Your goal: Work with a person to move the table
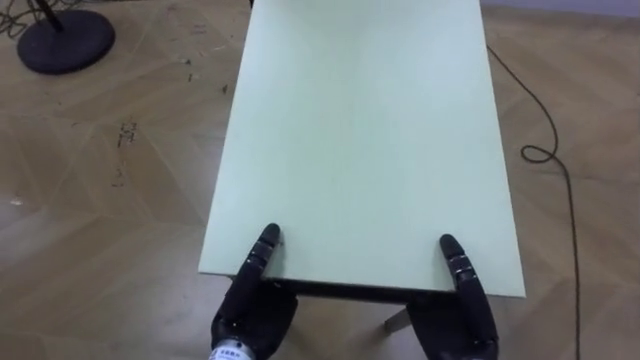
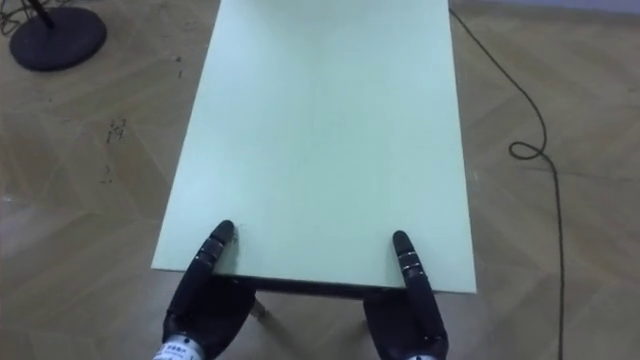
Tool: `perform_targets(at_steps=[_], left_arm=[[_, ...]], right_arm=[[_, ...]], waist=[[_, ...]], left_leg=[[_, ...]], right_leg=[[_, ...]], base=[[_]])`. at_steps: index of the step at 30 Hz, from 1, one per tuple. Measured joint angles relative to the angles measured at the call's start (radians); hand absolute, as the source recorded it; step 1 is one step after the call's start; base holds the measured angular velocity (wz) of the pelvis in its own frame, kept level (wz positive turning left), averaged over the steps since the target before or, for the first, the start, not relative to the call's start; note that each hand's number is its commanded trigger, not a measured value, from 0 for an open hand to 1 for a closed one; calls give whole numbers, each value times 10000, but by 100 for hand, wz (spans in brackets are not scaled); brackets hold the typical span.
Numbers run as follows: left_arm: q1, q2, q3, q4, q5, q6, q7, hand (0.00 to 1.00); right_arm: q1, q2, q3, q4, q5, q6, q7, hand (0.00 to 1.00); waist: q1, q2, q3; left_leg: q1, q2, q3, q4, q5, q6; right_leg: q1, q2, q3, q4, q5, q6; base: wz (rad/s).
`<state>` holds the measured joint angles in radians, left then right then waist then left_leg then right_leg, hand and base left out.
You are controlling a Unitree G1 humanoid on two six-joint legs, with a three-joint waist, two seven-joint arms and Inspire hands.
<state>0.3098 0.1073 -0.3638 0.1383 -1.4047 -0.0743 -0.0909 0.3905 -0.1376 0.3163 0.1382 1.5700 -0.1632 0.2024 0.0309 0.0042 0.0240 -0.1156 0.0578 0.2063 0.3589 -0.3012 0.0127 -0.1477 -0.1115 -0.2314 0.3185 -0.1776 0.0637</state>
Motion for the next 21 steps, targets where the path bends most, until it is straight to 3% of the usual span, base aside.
perform_targets(at_steps=[6,8,10,12,14,16,18,21], left_arm=[[0,72,33,-180,-45,10,-18,100],[105,61,33,-179,-143,106,-85,100],[163,25,19,-179,-164,153,-87,100],[144,2,23,-179,-179,169,-85,100],[142,1,-3,-237,-215,243,-101,100],[135,3,-14,-259,-217,253,-97,100],[150,25,-41,-259,-290,253,-96,100],[157,83,-122,-259,-432,192,-78,100]], right_arm=[[-192,-21,55,0,4,-99,53,100],[-151,-104,48,1,-12,-99,127,100],[-148,-186,60,1,-26,-102,127,100],[-185,-234,59,-18,-35,-114,151,100],[-194,-366,29,-54,-15,-105,227,100],[-191,-335,-23,-54,-7,-91,213,100],[-203,-337,-28,-55,-47,-87,213,100],[-211,-344,-34,-54,-128,-81,204,100]], waist=[[26,132,18],[-27,268,75],[-34,326,94],[-109,329,89],[-386,382,81],[-501,424,89],[-499,497,100],[-406,606,136]], left_leg=[[-300,-12,-645,-117,147,-120],[-317,-16,-1025,-146,213,-172],[-323,-3,-1018,-183,325,-209],[-454,14,-834,-212,492,-210],[-692,130,170,-233,713,-94],[-756,223,675,-236,830,-24],[-710,228,675,-252,921,14],[-660,136,264,-247,956,37]], right_leg=[[156,73,-361,-325,1,-3],[467,70,-878,-475,-3,-9],[639,36,-1234,-461,-17,-29],[698,-34,-1613,-418,-46,-70],[830,-106,-1925,-390,-76,-118],[908,-122,-2071,-231,-101,-153],[910,-198,-2189,219,-145,-190],[587,-413,-2109,1223,-362,-283]], base=[[34],[54],[62],[82],[107],[91],[68],[46]])
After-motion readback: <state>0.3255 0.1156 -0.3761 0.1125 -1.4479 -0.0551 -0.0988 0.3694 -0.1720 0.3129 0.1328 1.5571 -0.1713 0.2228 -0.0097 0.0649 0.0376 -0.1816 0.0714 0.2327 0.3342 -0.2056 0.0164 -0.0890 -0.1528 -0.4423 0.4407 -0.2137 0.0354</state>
